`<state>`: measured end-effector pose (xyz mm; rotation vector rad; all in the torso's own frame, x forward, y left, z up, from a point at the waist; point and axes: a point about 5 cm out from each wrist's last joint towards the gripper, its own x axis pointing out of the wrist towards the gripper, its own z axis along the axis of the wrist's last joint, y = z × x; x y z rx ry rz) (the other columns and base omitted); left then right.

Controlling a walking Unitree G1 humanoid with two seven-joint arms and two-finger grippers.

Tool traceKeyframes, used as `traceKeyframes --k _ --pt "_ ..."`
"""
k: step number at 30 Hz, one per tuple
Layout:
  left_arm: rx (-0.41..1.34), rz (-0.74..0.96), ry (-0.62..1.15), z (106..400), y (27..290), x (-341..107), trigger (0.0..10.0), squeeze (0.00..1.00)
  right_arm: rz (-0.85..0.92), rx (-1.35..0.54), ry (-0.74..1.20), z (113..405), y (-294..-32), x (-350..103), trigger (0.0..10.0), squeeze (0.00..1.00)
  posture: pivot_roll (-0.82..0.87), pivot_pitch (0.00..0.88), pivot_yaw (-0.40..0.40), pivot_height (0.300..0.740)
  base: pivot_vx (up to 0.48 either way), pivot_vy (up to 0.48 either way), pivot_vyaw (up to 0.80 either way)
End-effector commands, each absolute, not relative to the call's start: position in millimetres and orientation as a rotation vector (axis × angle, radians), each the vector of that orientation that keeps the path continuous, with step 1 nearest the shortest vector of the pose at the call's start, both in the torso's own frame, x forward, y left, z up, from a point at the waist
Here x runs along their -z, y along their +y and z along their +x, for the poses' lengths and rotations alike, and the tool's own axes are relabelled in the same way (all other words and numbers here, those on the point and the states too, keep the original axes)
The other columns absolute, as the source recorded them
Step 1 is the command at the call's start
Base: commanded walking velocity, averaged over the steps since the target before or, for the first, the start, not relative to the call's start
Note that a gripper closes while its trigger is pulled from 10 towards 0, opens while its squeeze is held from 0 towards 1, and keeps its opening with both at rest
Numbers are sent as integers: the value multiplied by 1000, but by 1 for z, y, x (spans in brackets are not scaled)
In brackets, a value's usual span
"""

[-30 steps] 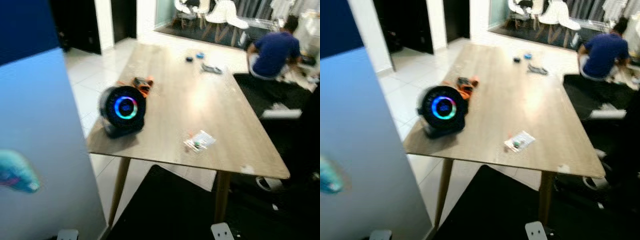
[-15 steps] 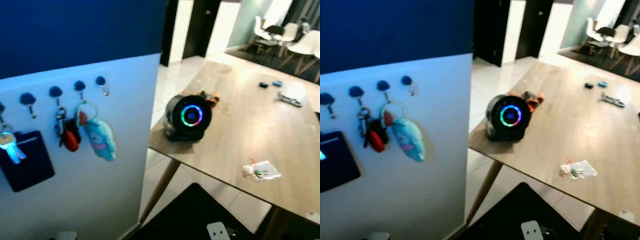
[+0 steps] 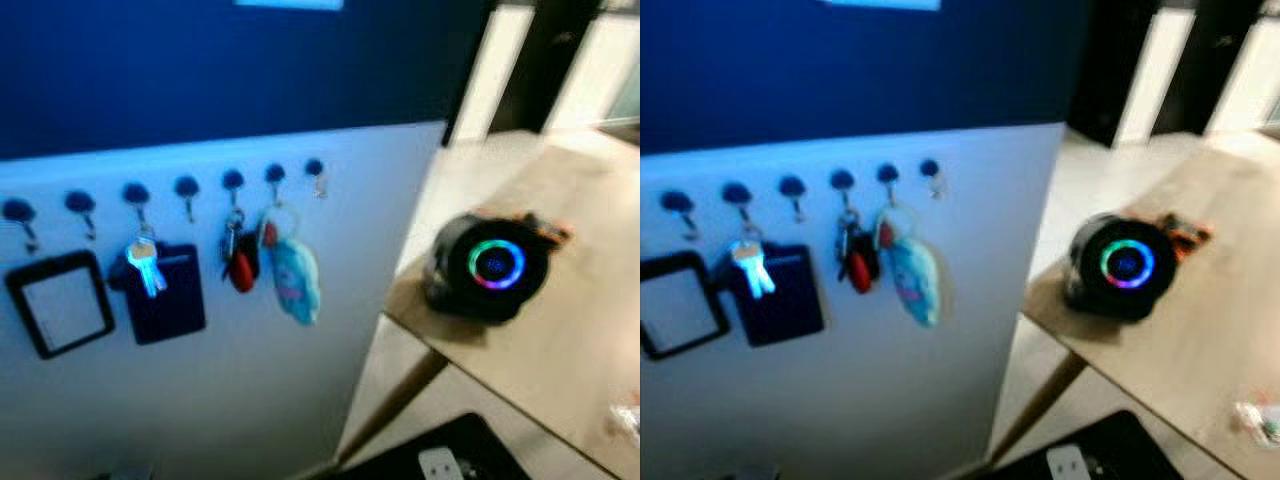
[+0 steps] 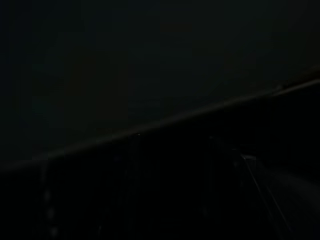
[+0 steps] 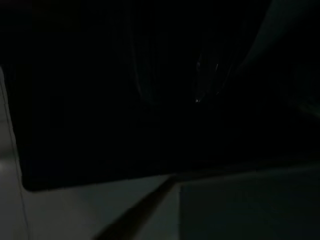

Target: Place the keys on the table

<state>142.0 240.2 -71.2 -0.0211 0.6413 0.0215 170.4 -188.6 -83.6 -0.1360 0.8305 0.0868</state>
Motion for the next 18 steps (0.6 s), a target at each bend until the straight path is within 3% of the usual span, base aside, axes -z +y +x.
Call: traceKeyframes --k 1,14,18 --pt "-20 -33 653 140 239 73 10000 0 -147 -98 837 169 -188 84 10000 0 127 56 -85 740 0 0 800" --pt "-60 -33 705 135 243 77 10000 0 -148 -95 840 169 -189 85 10000 0 126 45 -83 740 0 0 769" --pt "-90 -44 716 137 245 77 10000 0 -118 -70 846 168 -189 85 10000 0 126 44 -83 740 0 0 0"
